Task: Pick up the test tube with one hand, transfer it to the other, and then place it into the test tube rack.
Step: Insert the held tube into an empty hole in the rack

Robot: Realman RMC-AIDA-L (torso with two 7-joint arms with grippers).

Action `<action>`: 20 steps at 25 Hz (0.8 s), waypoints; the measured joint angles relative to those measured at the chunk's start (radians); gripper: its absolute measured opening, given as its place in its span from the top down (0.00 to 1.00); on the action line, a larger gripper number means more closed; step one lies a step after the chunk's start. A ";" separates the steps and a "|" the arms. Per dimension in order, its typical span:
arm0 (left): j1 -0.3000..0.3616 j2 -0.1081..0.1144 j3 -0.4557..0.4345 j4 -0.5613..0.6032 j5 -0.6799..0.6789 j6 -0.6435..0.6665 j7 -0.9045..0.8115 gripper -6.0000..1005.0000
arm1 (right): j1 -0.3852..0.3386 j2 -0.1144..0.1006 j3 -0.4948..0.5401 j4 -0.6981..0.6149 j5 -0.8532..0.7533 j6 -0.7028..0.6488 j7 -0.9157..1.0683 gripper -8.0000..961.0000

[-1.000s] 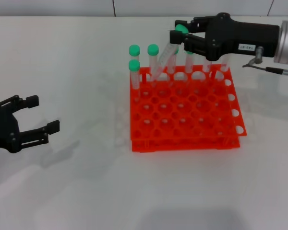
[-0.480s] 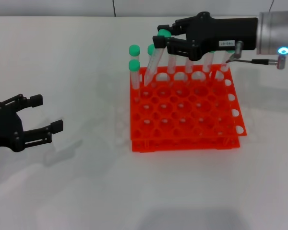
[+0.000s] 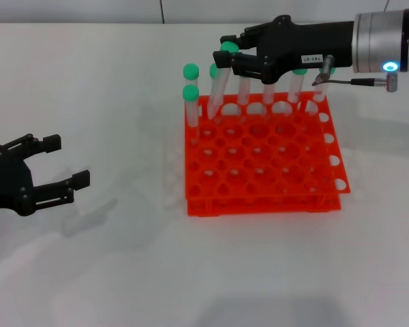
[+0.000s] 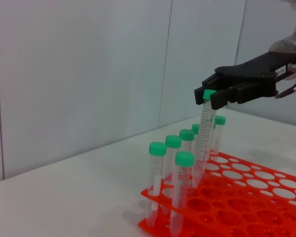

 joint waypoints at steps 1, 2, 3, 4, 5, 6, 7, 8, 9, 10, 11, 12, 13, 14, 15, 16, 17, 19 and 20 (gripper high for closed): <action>0.000 0.000 0.000 0.000 0.000 0.000 0.000 0.13 | 0.000 -0.001 0.000 0.000 -0.004 0.003 0.000 0.72; -0.001 0.000 0.000 0.000 0.000 0.000 0.000 0.13 | 0.000 -0.001 0.000 0.000 -0.009 0.006 0.001 0.72; -0.001 0.000 0.000 0.000 0.000 0.000 0.000 0.13 | 0.000 -0.001 0.000 0.000 -0.013 0.010 0.001 0.72; -0.002 0.000 0.000 0.000 0.000 0.000 0.000 0.13 | 0.000 -0.001 0.000 -0.001 -0.019 0.014 0.001 0.72; -0.003 0.000 0.000 0.000 0.000 0.000 0.000 0.13 | 0.000 -0.001 0.000 -0.001 -0.023 0.017 0.001 0.72; -0.005 0.000 0.000 0.000 0.000 0.000 0.000 0.13 | 0.000 -0.001 0.000 -0.001 -0.025 0.020 0.001 0.72; -0.006 0.000 0.000 0.000 0.000 -0.001 0.000 0.13 | 0.000 -0.001 0.000 -0.002 -0.027 0.023 0.001 0.72; -0.008 0.000 0.000 0.000 0.000 -0.001 0.000 0.13 | 0.000 0.000 0.000 -0.002 -0.031 0.026 0.001 0.72; -0.010 0.000 0.000 0.000 0.000 -0.001 0.000 0.13 | 0.000 0.000 0.000 -0.002 -0.035 0.029 0.001 0.72; -0.012 0.000 0.000 0.000 0.000 -0.002 0.000 0.13 | 0.000 0.002 0.000 -0.002 -0.039 0.034 0.001 0.72; -0.013 0.000 0.000 0.000 0.000 -0.002 0.000 0.13 | 0.001 0.002 0.000 -0.002 -0.040 0.035 0.001 0.72; -0.014 0.000 0.000 0.000 0.000 -0.003 0.000 0.13 | 0.001 0.003 -0.001 -0.002 -0.041 0.036 0.001 0.72; -0.014 0.000 0.000 0.000 0.000 -0.006 0.000 0.13 | 0.001 0.003 -0.001 -0.002 -0.041 0.037 0.001 0.72; -0.015 0.000 0.000 0.000 0.000 -0.008 0.000 0.13 | 0.001 0.003 -0.001 -0.002 -0.044 0.037 0.001 0.72; -0.015 0.000 0.000 0.000 0.000 -0.011 0.000 0.13 | 0.002 0.003 -0.001 -0.002 -0.046 0.038 0.001 0.72; -0.015 0.000 0.000 0.000 0.000 -0.012 0.001 0.13 | 0.002 0.003 -0.001 -0.002 -0.049 0.038 0.000 0.72; -0.016 0.000 0.000 0.000 0.000 -0.013 0.002 0.13 | 0.002 0.003 -0.002 -0.002 -0.052 0.039 0.000 0.72; -0.017 0.000 0.000 0.000 0.000 -0.014 0.004 0.13 | 0.003 0.003 -0.007 -0.001 -0.054 0.040 0.000 0.72; -0.019 0.000 0.000 0.000 0.000 -0.015 0.004 0.13 | 0.004 0.003 -0.011 0.000 -0.054 0.043 0.000 0.72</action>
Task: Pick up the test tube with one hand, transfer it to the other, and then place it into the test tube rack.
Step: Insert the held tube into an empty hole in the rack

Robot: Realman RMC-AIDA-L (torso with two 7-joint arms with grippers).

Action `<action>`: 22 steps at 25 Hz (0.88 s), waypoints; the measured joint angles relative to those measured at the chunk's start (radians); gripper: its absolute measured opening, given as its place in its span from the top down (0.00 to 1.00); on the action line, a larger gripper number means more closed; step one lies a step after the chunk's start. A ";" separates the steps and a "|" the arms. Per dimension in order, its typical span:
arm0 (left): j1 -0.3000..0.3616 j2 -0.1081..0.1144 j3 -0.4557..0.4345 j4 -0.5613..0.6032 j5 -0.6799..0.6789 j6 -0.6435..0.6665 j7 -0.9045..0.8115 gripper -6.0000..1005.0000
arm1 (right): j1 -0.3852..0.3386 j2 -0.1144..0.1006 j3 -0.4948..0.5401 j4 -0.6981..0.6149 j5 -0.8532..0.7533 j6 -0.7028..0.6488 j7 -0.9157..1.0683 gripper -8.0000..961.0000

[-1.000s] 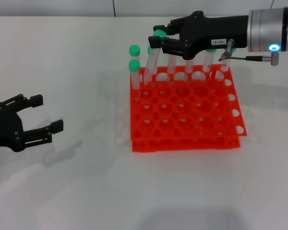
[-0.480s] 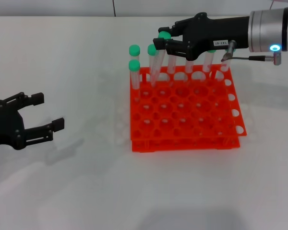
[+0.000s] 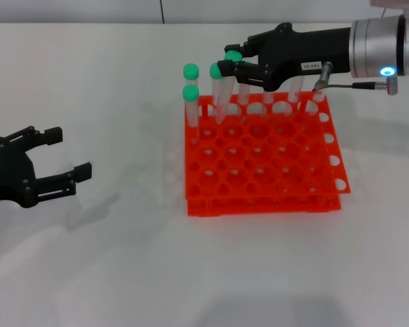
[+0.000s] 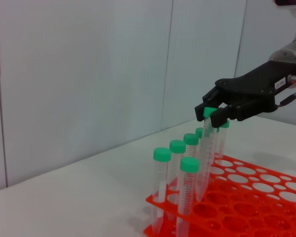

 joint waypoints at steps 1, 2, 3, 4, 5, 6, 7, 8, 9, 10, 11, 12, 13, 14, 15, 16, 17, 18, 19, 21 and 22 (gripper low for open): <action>-0.001 0.000 0.000 0.000 0.000 0.000 0.000 0.13 | 0.000 0.000 -0.005 0.001 0.000 0.005 0.000 0.72; -0.003 0.000 0.000 0.000 0.000 -0.001 0.001 0.13 | 0.001 0.001 -0.009 0.001 0.000 0.009 0.000 0.72; -0.005 0.000 0.000 0.000 0.000 -0.001 0.001 0.13 | 0.001 0.001 -0.009 0.001 0.000 0.009 0.000 0.72; -0.006 0.000 0.000 0.000 0.000 -0.002 0.001 0.13 | 0.002 0.001 -0.022 0.001 0.000 0.022 0.000 0.72; -0.007 0.000 0.000 0.000 0.000 -0.002 0.001 0.13 | 0.002 0.001 -0.027 0.002 0.000 0.025 0.000 0.72; -0.008 0.000 0.000 0.000 0.000 -0.002 0.001 0.13 | 0.002 0.001 -0.032 0.002 0.000 0.030 -0.001 0.72; -0.009 0.000 0.000 0.000 0.000 -0.002 0.001 0.13 | 0.003 0.001 -0.037 0.003 0.000 0.033 -0.001 0.72; -0.009 0.000 0.000 0.000 0.000 -0.003 0.001 0.13 | 0.003 0.001 -0.040 0.003 0.000 0.036 -0.001 0.72; -0.009 0.000 0.000 0.000 0.000 -0.005 0.001 0.13 | 0.003 0.001 -0.043 0.003 0.000 0.038 -0.001 0.72; -0.009 0.000 0.000 0.000 0.000 -0.007 0.001 0.13 | 0.004 0.002 -0.046 0.004 0.000 0.038 -0.001 0.72; -0.009 0.000 0.000 0.000 0.001 -0.009 0.001 0.13 | 0.004 0.002 -0.049 0.006 0.000 0.039 -0.001 0.72; -0.009 0.000 0.000 0.000 0.002 -0.011 0.001 0.13 | 0.005 0.002 -0.052 0.008 0.000 0.040 -0.001 0.72; -0.009 0.000 0.000 0.000 0.003 -0.012 0.001 0.13 | 0.007 0.002 -0.057 0.011 0.000 0.044 -0.001 0.72; -0.009 0.000 0.000 0.000 0.005 -0.012 0.001 0.13 | 0.008 0.002 -0.061 0.012 0.000 0.046 0.000 0.72; -0.009 0.000 0.000 -0.001 0.007 -0.012 0.001 0.13 | 0.010 0.002 -0.066 0.014 0.000 0.051 0.000 0.72; -0.011 0.000 0.000 -0.002 0.009 -0.012 0.001 0.13 | 0.010 0.002 -0.070 0.015 0.000 0.055 0.000 0.72; -0.011 0.000 0.000 -0.004 0.010 -0.012 0.001 0.13 | 0.010 0.003 -0.076 0.016 0.000 0.061 0.000 0.72; -0.014 0.000 0.000 -0.008 0.011 -0.013 0.002 0.13 | 0.010 0.003 -0.078 0.016 0.000 0.062 0.000 0.72; -0.018 0.000 0.000 -0.015 0.012 -0.013 0.002 0.13 | 0.010 0.003 -0.083 0.016 0.000 0.067 -0.001 0.72; -0.023 0.000 0.000 -0.021 0.014 -0.013 0.002 0.13 | 0.008 0.004 -0.089 0.016 0.000 0.073 -0.002 0.72; -0.024 0.001 0.000 -0.023 0.015 -0.013 0.002 0.13 | 0.007 0.005 -0.091 0.016 0.000 0.075 -0.003 0.72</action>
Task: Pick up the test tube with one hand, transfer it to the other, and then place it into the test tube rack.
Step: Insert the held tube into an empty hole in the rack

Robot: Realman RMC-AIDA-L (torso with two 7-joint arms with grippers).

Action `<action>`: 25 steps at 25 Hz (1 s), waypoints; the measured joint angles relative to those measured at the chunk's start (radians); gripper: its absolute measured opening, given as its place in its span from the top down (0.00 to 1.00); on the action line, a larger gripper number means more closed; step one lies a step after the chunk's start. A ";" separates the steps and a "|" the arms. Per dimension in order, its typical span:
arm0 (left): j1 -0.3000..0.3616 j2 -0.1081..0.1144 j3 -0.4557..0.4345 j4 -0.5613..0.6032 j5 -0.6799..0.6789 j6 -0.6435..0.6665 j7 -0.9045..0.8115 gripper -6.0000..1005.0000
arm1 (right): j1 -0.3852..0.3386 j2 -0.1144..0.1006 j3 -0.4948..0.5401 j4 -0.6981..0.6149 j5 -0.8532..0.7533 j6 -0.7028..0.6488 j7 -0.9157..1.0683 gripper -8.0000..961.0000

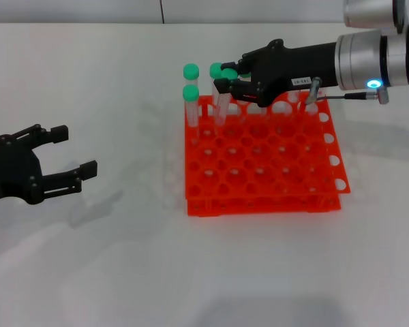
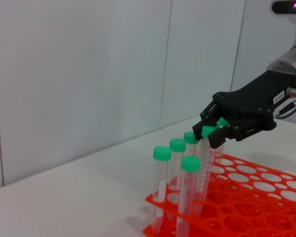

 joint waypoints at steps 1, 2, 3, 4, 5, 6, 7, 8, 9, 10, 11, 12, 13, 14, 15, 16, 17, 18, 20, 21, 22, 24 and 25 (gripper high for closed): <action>0.000 0.000 0.000 0.000 0.001 0.000 0.000 0.13 | 0.000 0.000 -0.002 0.000 0.000 0.001 0.000 0.72; 0.000 0.000 0.000 0.000 0.001 -0.001 0.000 0.13 | -0.001 0.001 -0.005 0.000 0.000 0.003 -0.001 0.72; 0.000 0.000 0.000 0.000 0.001 -0.001 0.001 0.13 | -0.001 0.001 -0.007 0.000 0.000 0.004 -0.001 0.72; 0.000 0.001 0.000 0.000 0.001 -0.002 0.001 0.13 | -0.001 0.002 -0.009 0.000 0.000 0.007 -0.001 0.72; 0.000 0.001 0.000 0.000 0.001 -0.003 0.001 0.13 | -0.002 0.002 -0.012 0.000 0.000 0.009 -0.001 0.72; 0.000 0.001 0.000 0.000 0.001 -0.006 0.001 0.13 | -0.002 0.003 -0.015 0.000 0.000 0.011 -0.001 0.72; 0.000 0.001 0.000 0.000 0.002 -0.009 0.001 0.13 | -0.002 0.003 -0.020 0.000 0.000 0.013 0.000 0.72; 0.000 0.001 0.000 0.000 0.003 -0.011 0.001 0.13 | -0.002 0.004 -0.024 0.000 0.001 0.017 0.000 0.72; 0.000 0.001 0.000 0.000 0.004 -0.011 0.001 0.13 | -0.002 0.004 -0.027 0.001 0.001 0.019 0.000 0.72; 0.000 0.001 0.000 0.000 0.006 -0.012 0.001 0.13 | -0.002 0.004 -0.031 0.001 0.002 0.022 0.000 0.72; -0.001 0.001 0.000 0.000 0.008 -0.012 0.001 0.13 | -0.001 0.005 -0.033 0.002 0.002 0.025 0.001 0.72; -0.002 0.001 0.000 0.000 0.009 -0.012 0.001 0.13 | 0.000 0.005 -0.034 0.002 0.002 0.025 0.001 0.72; -0.002 0.001 0.000 0.000 0.010 -0.012 0.002 0.13 | 0.000 0.005 -0.036 0.002 0.002 0.026 0.002 0.72; -0.002 0.001 0.000 0.000 0.010 -0.012 0.002 0.13 | 0.001 0.005 -0.038 0.002 0.002 0.026 0.002 0.72; -0.003 0.001 0.000 0.000 0.010 -0.012 0.002 0.13 | 0.003 0.005 -0.040 0.002 0.002 0.026 0.003 0.72; -0.003 0.001 0.000 0.000 0.010 -0.012 0.002 0.13 | 0.003 0.005 -0.042 0.002 0.002 0.026 0.003 0.71; -0.003 0.001 0.000 0.000 0.010 -0.012 0.002 0.13 | 0.004 0.005 -0.043 0.003 0.002 0.026 0.004 0.71; -0.003 0.001 0.000 0.000 0.010 -0.012 0.002 0.13 | 0.004 0.005 -0.043 0.003 0.004 0.026 0.004 0.70; -0.003 0.001 0.000 0.000 0.010 -0.012 0.001 0.13 | 0.003 0.005 -0.043 0.003 0.008 0.030 0.004 0.68; -0.003 0.001 0.000 0.000 0.010 -0.011 0.001 0.13 | 0.002 0.005 -0.043 0.003 0.009 0.032 0.004 0.67; -0.003 0.001 0.000 0.000 0.010 -0.011 0.001 0.13 | 0.002 0.005 -0.043 0.003 0.009 0.033 0.004 0.66; -0.003 0.001 0.000 0.000 0.010 -0.011 0.000 0.13 | 0.002 0.005 -0.043 0.003 0.009 0.034 0.004 0.64; -0.003 0.001 0.000 0.000 0.010 -0.011 0.000 0.13 | 0.002 0.005 -0.043 0.003 0.009 0.035 0.004 0.63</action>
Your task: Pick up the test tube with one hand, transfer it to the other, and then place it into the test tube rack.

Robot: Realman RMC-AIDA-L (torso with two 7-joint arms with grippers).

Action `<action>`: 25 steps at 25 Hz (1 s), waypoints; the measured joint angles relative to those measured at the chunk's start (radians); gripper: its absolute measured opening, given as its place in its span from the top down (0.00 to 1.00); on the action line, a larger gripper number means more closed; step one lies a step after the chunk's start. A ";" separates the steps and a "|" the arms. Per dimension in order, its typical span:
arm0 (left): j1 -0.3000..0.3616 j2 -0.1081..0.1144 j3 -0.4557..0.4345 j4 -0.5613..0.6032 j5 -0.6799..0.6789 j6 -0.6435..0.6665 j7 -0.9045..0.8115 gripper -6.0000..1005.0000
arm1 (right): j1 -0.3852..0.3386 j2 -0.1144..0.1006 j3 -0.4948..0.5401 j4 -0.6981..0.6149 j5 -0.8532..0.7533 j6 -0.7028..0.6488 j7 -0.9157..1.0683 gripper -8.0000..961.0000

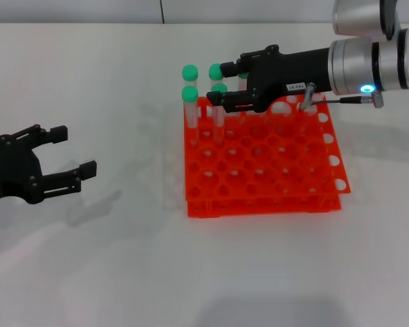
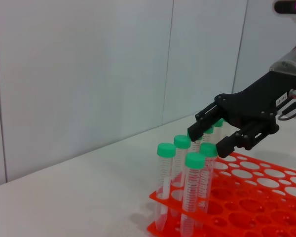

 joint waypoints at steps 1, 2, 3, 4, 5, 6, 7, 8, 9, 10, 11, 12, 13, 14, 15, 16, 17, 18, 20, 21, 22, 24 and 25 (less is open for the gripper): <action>0.000 0.000 0.000 0.000 0.000 0.000 0.000 0.13 | 0.000 0.000 0.000 0.000 0.000 0.000 0.000 0.62; 0.000 0.000 0.001 0.000 0.000 0.000 0.000 0.13 | 0.000 0.000 0.000 0.000 0.000 0.000 0.000 0.58; 0.000 0.000 0.001 0.000 0.000 -0.001 0.000 0.13 | 0.000 0.000 0.001 0.000 0.000 0.000 0.000 0.54; 0.000 0.000 0.001 0.000 0.000 -0.001 0.000 0.13 | -0.001 0.000 0.001 -0.001 0.000 0.000 0.000 0.50; 0.000 0.000 0.001 0.000 0.000 -0.001 0.000 0.13 | -0.003 0.000 0.002 -0.003 0.000 -0.002 0.000 0.45; 0.000 0.000 0.000 0.000 0.000 -0.001 0.000 0.13 | -0.005 0.000 0.003 -0.007 0.001 -0.005 0.000 0.41; 0.000 0.000 0.000 0.000 0.000 -0.001 0.000 0.13 | -0.007 0.000 0.004 -0.010 0.002 -0.009 0.000 0.38; 0.000 0.000 0.000 0.000 0.000 -0.001 0.000 0.13 | -0.010 -0.001 0.006 -0.013 0.003 -0.013 0.001 0.34; 0.000 0.000 0.000 0.000 0.000 -0.001 0.000 0.13 | -0.013 -0.002 0.007 -0.017 0.007 -0.021 0.004 0.31; 0.000 0.000 0.000 0.000 0.000 -0.001 0.000 0.13 | -0.017 -0.004 0.009 -0.021 0.011 -0.030 0.008 0.27; 0.000 0.000 0.000 0.000 0.000 -0.001 0.000 0.13 | -0.024 -0.006 0.009 -0.033 0.016 -0.043 0.011 0.24; -0.001 0.000 0.000 0.000 0.000 -0.002 0.000 0.13 | -0.034 -0.008 0.009 -0.046 0.021 -0.056 0.012 0.20; -0.002 0.001 0.000 0.000 0.000 -0.002 0.000 0.13 | -0.066 -0.010 0.016 -0.089 0.025 -0.084 0.014 0.20; -0.004 0.002 0.000 0.000 -0.001 -0.001 -0.002 0.13 | -0.066 -0.010 0.016 -0.089 0.025 -0.084 0.014 0.20; -0.006 0.004 0.000 0.000 -0.001 -0.002 -0.003 0.13 | -0.084 -0.011 0.023 -0.113 0.025 -0.098 0.017 0.20; -0.007 0.005 0.000 0.000 -0.002 -0.001 -0.004 0.13 | -0.102 -0.011 0.033 -0.134 0.026 -0.117 0.019 0.20; -0.009 0.007 0.000 0.000 -0.002 -0.002 -0.004 0.13 | -0.122 -0.011 0.047 -0.156 0.026 -0.142 0.021 0.21; -0.010 0.007 0.000 0.000 -0.002 -0.002 -0.005 0.13 | -0.142 -0.011 0.064 -0.175 0.026 -0.166 0.022 0.20; -0.011 0.008 0.000 0.000 -0.003 -0.002 -0.005 0.13 | -0.173 -0.014 0.100 -0.197 0.025 -0.219 0.020 0.20; -0.012 0.009 0.000 0.000 -0.004 -0.002 -0.005 0.13 | -0.186 -0.018 0.118 -0.206 0.023 -0.244 0.017 0.20; -0.014 0.010 0.000 0.000 -0.005 -0.002 -0.005 0.13 | -0.201 -0.023 0.131 -0.213 0.022 -0.264 0.013 0.20; -0.019 0.011 0.000 0.000 -0.004 -0.001 -0.006 0.13 | -0.230 -0.035 0.152 -0.222 0.020 -0.298 0.002 0.20; -0.021 0.012 0.000 0.000 -0.004 -0.001 -0.006 0.13 | -0.243 -0.043 0.159 -0.222 0.020 -0.311 -0.010 0.20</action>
